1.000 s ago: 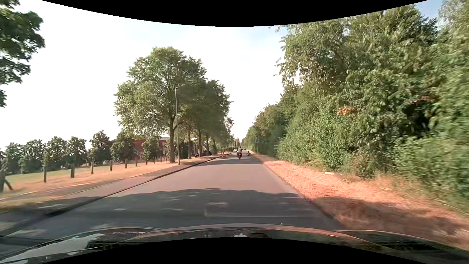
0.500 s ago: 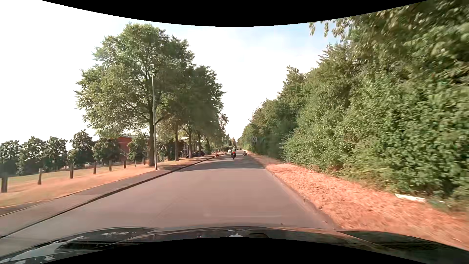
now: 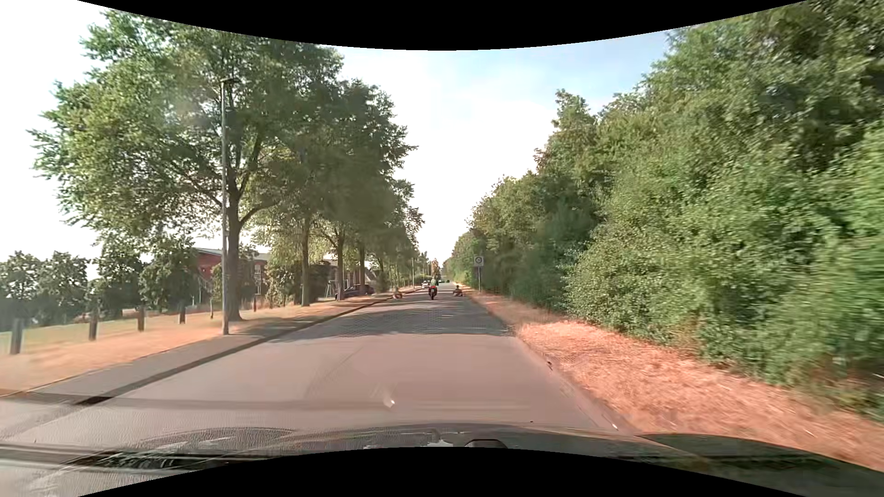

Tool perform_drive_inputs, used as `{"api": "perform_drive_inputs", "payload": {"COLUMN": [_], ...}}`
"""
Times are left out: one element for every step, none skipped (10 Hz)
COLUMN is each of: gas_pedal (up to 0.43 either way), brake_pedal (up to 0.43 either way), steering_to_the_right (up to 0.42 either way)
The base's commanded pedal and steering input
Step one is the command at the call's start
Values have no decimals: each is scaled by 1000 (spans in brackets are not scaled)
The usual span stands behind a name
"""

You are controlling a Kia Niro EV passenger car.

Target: Follow the waypoints while adhering to traffic rules and regulations

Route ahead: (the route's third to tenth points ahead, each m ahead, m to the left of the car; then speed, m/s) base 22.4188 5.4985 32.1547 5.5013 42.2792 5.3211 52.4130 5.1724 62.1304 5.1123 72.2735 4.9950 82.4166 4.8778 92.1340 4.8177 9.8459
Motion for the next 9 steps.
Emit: {"api": "perform_drive_inputs", "payload": {"gas_pedal": [150, 150, 150, 150, 138, 138, 138, 138, 138], "brake_pedal": [0, 0, 0, 0, 0, 0, 0, 0, 0], "steering_to_the_right": [0, -3, -5, -5, -5, -5, -5, -8, -11]}}
